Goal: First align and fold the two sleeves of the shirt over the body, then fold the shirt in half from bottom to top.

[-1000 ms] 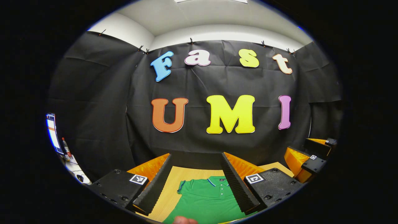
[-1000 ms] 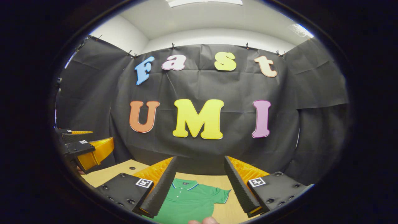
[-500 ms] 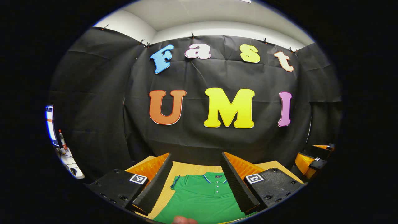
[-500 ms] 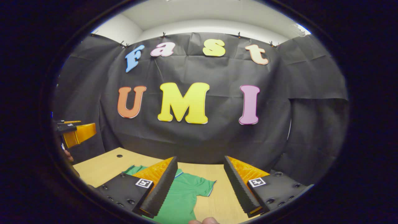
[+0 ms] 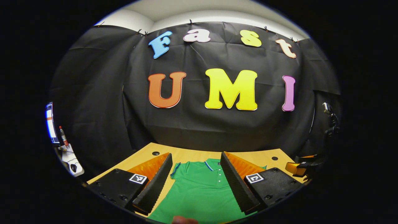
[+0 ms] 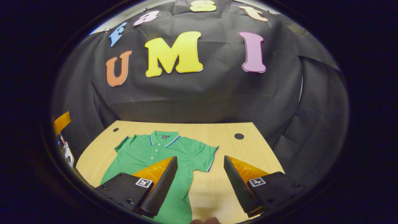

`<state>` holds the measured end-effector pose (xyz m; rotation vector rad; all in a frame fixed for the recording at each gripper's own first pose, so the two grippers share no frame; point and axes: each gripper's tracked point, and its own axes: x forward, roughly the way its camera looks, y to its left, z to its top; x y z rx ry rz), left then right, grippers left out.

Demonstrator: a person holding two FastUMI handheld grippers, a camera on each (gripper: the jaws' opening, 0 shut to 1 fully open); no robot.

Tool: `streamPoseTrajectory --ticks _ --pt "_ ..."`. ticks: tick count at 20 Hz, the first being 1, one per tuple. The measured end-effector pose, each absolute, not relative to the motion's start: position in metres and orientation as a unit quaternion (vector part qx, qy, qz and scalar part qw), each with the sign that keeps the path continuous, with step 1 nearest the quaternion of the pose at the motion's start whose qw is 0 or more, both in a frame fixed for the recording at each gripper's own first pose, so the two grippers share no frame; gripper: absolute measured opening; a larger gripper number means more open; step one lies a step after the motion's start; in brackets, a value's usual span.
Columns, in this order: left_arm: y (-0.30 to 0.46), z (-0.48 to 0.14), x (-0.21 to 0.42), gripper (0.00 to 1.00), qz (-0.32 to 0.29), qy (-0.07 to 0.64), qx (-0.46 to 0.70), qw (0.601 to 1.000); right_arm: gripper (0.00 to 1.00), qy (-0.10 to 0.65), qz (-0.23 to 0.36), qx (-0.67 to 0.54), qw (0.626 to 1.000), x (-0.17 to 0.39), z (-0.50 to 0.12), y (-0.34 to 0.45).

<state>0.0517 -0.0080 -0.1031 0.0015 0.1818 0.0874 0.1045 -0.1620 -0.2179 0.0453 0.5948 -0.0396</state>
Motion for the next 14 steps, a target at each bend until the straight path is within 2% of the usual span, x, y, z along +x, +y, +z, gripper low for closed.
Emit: streamPoseTrajectory --ticks 1,2,3,4,6,14 --pt "-0.005 -0.108 0.054 0.99 0.047 0.095 -0.001 0.994 0.95 0.308 -0.021 0.024 0.951 0.112 -0.231 -0.166" --pt "-0.002 -0.112 0.055 0.99 0.051 0.101 -0.002 0.994 0.92 0.325 -0.023 0.029 0.945 0.117 -0.244 -0.169" --pt "0.000 -0.117 0.056 0.99 0.054 0.107 -0.003 0.993 0.96 0.343 -0.025 0.038 0.938 0.124 -0.256 -0.171" --pt "0.003 -0.123 0.057 0.99 0.058 0.115 -0.003 0.992 0.92 0.363 -0.024 0.043 0.930 0.131 -0.269 -0.172" --pt "0.011 -0.130 0.060 0.99 0.068 0.125 0.000 0.990 0.96 0.398 -0.017 0.039 0.916 0.145 -0.292 -0.176" --pt "0.032 -0.152 0.069 1.00 0.096 0.154 0.007 0.983 0.95 0.461 -0.022 0.032 0.887 0.219 -0.361 -0.197"
